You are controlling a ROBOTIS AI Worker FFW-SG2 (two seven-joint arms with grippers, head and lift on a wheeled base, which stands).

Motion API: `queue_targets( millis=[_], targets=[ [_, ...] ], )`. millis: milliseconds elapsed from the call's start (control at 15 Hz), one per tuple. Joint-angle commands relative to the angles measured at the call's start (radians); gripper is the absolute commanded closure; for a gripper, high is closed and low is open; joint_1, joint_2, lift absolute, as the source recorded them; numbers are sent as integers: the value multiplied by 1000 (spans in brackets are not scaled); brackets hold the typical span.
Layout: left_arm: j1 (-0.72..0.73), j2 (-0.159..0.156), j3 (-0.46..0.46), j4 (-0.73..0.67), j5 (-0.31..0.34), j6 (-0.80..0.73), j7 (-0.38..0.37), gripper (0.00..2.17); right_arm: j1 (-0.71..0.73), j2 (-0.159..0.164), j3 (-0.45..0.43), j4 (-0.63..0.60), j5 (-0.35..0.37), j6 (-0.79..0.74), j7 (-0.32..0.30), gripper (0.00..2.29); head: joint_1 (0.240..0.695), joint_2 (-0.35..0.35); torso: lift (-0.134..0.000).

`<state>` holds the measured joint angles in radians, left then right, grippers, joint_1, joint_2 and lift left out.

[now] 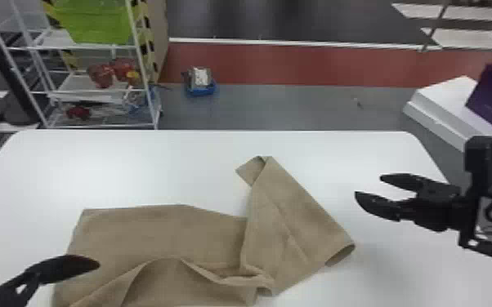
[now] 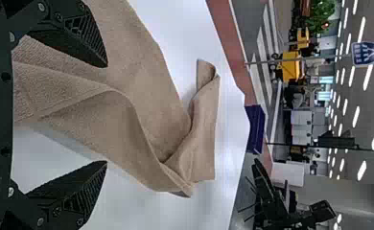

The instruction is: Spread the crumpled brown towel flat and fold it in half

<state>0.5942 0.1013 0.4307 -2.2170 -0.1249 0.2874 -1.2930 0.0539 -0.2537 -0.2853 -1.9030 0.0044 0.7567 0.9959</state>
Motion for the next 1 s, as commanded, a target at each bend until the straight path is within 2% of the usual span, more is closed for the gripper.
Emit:
queue_targets(
  millis=[0,267,467,533,667,933],
  targets=[
    [38,-2,10,-15,1,0,-3,211,-26,2,1,82,8,-73,-8,16,695,-57,-123],
    [116,-11,3,-36,30,-24,23,275,-121,1,37,200,22,-95,-36,19,695,-73,-123],
    [125,-12,-30,-4,28,-58,50,333,-160,5,81,205,22,-95,-48,19,695,-75,-123],
    [125,-12,-38,16,21,-95,60,333,-163,7,94,203,22,-92,-49,19,695,-67,-123],
    [116,-6,-50,48,-35,-150,61,333,-166,19,117,171,22,-89,-45,19,695,-57,-123],
    [101,6,-50,96,-94,-168,60,333,-160,21,155,157,42,-95,-26,26,695,-5,-123]
  ],
)
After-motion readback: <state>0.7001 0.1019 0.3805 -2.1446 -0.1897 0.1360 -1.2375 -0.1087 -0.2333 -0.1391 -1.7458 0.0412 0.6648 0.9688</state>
